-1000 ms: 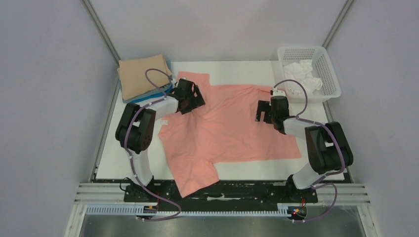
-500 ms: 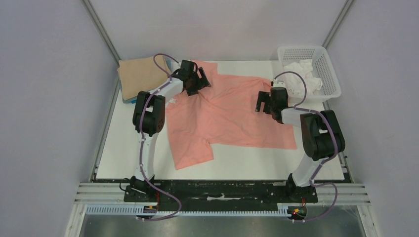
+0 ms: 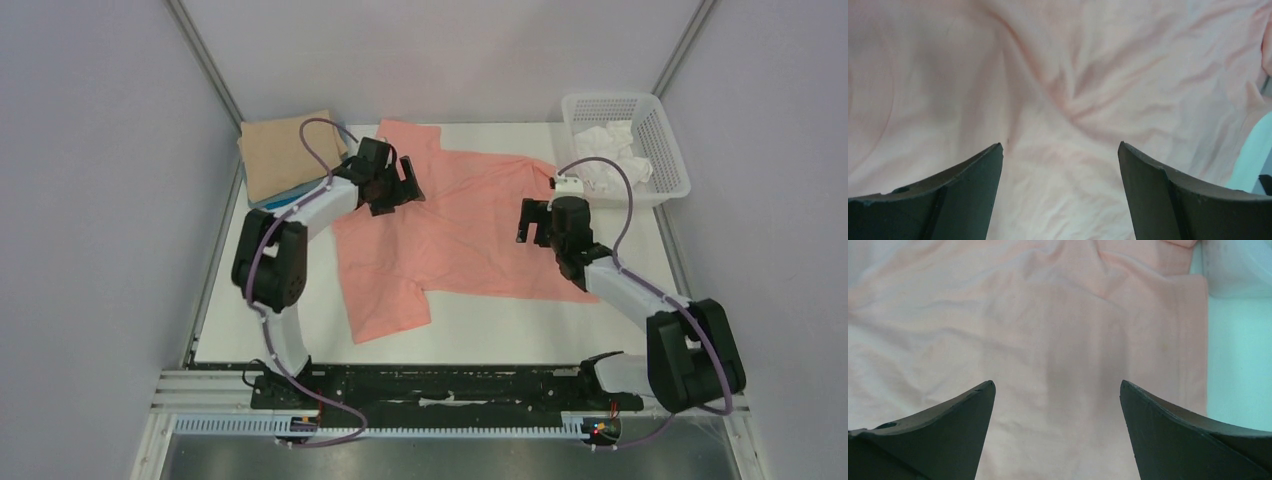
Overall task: Fold and stack the t-shirts
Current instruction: Flatten out the tshirt, then grab the side of the flattened tshirt closest away from the robot with both arms
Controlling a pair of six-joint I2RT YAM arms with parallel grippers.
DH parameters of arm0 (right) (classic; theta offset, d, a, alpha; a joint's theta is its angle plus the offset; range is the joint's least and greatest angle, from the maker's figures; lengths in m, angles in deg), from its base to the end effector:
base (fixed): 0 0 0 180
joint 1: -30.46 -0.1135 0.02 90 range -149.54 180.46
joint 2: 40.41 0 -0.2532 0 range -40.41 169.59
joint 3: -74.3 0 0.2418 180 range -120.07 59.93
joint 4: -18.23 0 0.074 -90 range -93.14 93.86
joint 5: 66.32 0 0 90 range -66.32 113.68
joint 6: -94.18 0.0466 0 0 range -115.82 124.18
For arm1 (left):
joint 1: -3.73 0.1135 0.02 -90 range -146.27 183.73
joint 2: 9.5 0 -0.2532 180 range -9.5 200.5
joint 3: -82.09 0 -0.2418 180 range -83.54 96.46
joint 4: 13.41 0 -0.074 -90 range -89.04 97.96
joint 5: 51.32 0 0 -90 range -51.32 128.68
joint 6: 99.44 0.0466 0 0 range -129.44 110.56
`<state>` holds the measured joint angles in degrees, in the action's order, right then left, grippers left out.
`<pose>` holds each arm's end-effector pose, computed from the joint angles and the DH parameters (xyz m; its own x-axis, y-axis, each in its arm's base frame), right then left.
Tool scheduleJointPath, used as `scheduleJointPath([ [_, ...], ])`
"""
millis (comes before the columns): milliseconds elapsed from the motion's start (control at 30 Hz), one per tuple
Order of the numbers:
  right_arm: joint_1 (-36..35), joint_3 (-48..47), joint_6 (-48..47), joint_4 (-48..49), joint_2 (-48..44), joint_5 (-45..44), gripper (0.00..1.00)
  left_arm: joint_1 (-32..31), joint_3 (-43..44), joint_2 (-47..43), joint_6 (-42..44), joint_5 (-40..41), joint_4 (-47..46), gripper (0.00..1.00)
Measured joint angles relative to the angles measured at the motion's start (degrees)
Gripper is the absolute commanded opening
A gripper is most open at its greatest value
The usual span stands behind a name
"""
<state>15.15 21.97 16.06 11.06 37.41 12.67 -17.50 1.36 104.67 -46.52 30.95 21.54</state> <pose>0.2779 0.0668 0.1923 -0.5308 0.0642 -0.8451 0.0053 0.9974 0.0725 0.4031 -0.1633 0.1905 -0.8335 -0.3172 -0.4524 -0.0788 0.8787 -0.4708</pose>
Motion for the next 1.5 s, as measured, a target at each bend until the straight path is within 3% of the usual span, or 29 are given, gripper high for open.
scheduleJointPath([
  [267,0.09,15.17,4.28,-0.42,-19.3,-1.81,0.98,-14.99,-31.23,-39.04,-4.63,13.03,3.69,0.91],
  [433,0.09,19.5,6.19,-0.63,-24.35,-4.46,0.98,-18.6,-42.56,-53.05,-12.2,22.12,17.22,0.91],
  [567,0.11,20.0,6.84,-1.25,-25.38,-6.23,0.98,-19.06,-47.89,-62.34,-16.33,24.59,25.94,0.9],
  [633,0.11,20.0,7.02,-1.38,-25.49,-6.73,0.98,-19.1,-50.4,-65.29,-18.18,24.59,27.63,0.85],
  [800,0.11,20.0,7.17,-1.75,-25.42,-7.1,0.98,-19.15,-54.47,-64.87,-20.39,23.52,28.57,0.75],
  [1000,0.11,20.0,7.41,-1.88,-23.63,-7.13,0.98,-19.15,-55.74,-58.29,-20.46,20.13,25.24,0.55],
  [1267,0.11,20.0,7.45,-2.25,-22.01,-7.1,0.98,-19.52,-55.74,-52.57,-20.33,16.79,21.09,0.43],
  [1400,0.09,20.0,7.48,-2.4,-22.01,-7.17,0.98,-19.69,-55.74,-52.17,-20.26,16.74,21.07,0.22],
  [1433,0.11,20.0,7.5,-2.47,-22.05,-7.3,0.98,-19.69,-55.74,-51.95,-20.11,16.65,20.98,0.08],
  [1500,0.11,20.0,7.69,-2.64,-22.27,-7.61,0.98,-19.69,-55.74,-51.8,-19.91,16.44,20.35,0.02],
])
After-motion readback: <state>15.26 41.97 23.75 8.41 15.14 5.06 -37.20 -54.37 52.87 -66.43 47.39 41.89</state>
